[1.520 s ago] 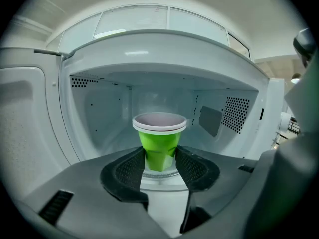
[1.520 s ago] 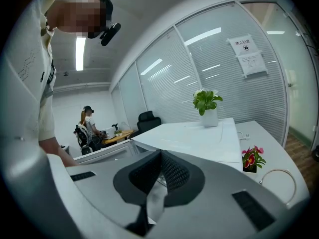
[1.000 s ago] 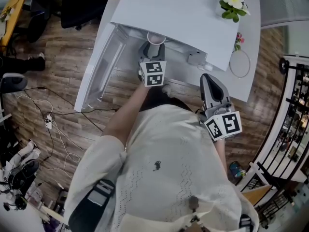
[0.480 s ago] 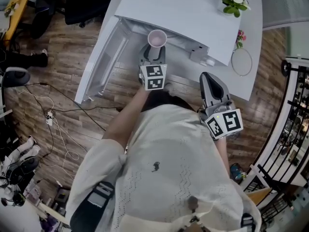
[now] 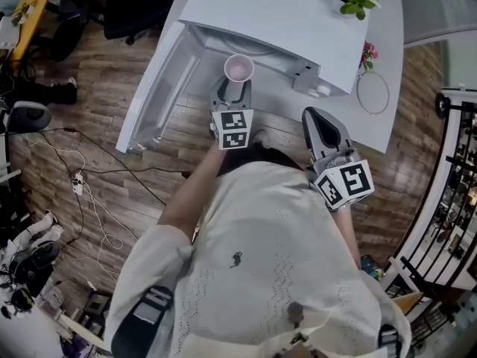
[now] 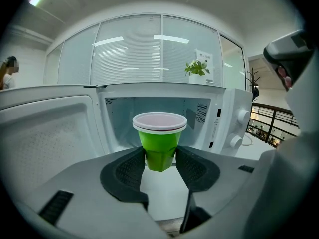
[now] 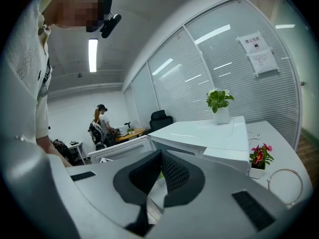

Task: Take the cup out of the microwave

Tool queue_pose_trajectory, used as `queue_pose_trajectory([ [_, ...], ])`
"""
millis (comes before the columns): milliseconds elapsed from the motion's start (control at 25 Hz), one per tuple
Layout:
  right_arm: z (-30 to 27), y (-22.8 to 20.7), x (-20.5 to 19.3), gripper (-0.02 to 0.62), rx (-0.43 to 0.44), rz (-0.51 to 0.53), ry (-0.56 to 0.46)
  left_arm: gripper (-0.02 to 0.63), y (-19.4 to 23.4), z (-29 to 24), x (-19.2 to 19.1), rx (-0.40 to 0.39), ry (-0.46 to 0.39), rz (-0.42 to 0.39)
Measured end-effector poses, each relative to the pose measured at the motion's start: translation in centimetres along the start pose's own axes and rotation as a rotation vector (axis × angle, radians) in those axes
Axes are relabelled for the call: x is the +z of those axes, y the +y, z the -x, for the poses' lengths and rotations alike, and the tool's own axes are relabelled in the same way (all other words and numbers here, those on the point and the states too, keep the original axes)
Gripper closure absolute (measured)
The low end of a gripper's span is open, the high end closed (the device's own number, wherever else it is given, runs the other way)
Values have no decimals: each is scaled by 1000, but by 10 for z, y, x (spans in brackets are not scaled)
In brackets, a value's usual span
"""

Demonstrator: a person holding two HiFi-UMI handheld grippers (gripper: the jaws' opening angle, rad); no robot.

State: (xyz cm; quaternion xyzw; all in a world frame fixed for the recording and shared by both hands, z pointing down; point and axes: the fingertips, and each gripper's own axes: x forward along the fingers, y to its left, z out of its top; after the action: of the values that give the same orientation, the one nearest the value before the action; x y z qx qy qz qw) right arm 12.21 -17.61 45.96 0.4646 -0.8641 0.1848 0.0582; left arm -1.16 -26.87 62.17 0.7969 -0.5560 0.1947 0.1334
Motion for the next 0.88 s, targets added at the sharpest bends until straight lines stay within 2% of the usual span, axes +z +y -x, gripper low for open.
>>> queue_pose_trajectory([
  [280, 7, 7, -1, 586, 26, -6, -6, 390, -11, 29, 12, -24, -28, -30],
  [880, 9, 23, -10, 586, 64, 13, 8, 390, -20, 88, 29, -44, -66, 23],
])
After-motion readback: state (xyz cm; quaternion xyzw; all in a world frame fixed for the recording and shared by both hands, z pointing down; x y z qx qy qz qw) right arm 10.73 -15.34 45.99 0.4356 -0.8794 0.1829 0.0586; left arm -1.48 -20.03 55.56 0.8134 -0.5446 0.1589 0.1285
